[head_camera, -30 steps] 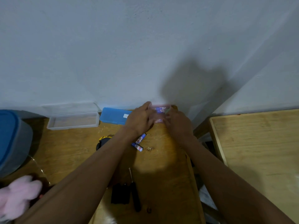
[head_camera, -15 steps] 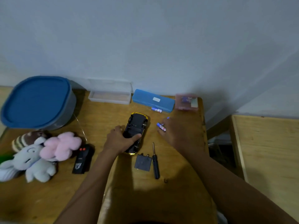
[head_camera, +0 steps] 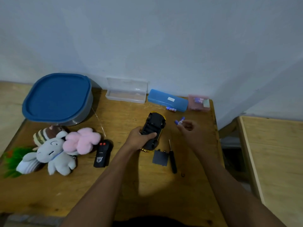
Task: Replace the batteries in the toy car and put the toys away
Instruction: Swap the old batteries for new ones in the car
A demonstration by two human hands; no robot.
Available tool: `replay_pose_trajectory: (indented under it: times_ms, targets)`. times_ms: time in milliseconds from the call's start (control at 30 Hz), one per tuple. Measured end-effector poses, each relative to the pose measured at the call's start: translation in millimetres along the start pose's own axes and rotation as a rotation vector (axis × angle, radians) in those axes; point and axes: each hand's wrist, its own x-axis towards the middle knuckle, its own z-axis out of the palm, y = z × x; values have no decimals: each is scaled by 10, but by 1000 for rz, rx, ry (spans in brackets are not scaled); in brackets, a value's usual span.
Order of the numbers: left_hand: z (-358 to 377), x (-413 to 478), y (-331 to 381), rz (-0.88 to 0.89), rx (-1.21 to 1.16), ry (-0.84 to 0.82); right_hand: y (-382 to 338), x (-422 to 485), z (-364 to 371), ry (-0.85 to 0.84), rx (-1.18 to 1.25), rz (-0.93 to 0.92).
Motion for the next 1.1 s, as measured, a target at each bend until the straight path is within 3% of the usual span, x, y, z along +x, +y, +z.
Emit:
replay_pose_trajectory:
  times_ms: [133, 233, 567, 800, 933, 1100]
  targets:
    - [-228, -172, 108, 33, -330, -87, -382, -389, -88, 41, 260, -11]
    - [-333, -268, 177, 83, -443, -129, -665, -692, 51, 2, 326, -68]
    - [-326, -487, -33, 121, -514, -70, -936, -1012, 628, 64, 89, -284]
    - [-289, -524, -130, 89, -696, -67, -761, -968, 884, 215, 10, -274]
    - [-294, -543, -126, 94, -699, -82, -727, -968, 988, 250, -44, -200]
    - [-301, -542, -125, 69, -670, -34, -648, -1004, 1083, 253, -188, -270]
